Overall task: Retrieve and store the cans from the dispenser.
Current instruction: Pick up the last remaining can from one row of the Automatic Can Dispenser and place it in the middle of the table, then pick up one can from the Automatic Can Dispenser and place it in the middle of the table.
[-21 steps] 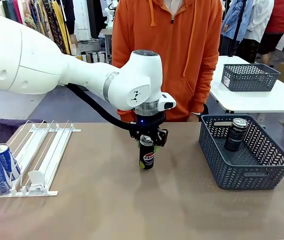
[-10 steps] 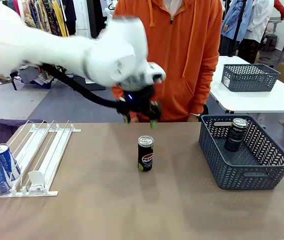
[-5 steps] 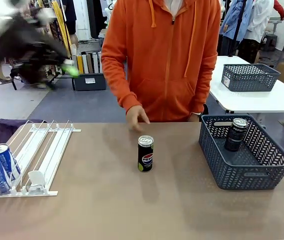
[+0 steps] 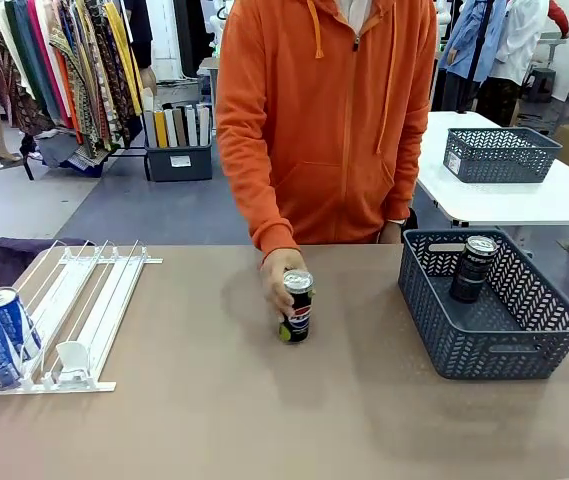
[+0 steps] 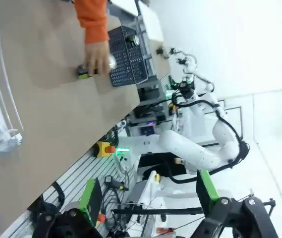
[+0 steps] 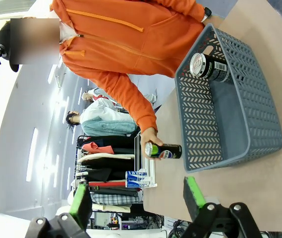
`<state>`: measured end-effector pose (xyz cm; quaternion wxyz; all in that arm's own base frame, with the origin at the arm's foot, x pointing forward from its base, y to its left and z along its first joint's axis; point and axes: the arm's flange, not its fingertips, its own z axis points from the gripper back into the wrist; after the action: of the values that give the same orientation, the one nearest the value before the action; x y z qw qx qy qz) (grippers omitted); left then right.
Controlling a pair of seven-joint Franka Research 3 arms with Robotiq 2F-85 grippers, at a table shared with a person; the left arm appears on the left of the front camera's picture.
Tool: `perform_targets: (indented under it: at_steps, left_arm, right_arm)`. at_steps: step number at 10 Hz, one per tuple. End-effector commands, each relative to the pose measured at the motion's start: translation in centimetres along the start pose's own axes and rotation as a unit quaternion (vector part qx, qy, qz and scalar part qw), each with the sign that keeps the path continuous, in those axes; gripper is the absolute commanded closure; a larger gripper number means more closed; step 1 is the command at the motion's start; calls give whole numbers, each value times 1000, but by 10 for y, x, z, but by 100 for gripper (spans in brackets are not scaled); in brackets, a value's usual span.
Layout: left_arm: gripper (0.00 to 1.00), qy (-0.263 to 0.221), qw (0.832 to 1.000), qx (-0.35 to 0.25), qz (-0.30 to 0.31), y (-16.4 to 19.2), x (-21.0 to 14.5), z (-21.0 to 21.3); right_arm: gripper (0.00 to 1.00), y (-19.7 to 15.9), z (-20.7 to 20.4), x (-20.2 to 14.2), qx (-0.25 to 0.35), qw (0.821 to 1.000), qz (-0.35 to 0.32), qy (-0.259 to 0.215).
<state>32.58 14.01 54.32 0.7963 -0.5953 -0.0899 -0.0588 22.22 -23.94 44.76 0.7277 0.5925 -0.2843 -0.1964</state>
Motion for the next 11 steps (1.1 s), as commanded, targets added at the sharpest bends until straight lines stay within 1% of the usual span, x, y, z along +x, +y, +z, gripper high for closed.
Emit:
perform_targets:
  at_steps: [1, 2, 11]
  left_arm:
    - [0, 5, 1000, 1, 3, 10, -3, -16]
    - [0, 0, 1000, 0, 0, 0, 0, 0]
    - [0, 0, 1000, 0, 0, 0, 0, 0]
  right_arm:
    - [0, 2, 2, 0, 4, 1000, 5, 1]
    - [0, 2, 2, 0, 4, 1000, 5, 1]
    - [0, 2, 2, 0, 4, 1000, 5, 1]
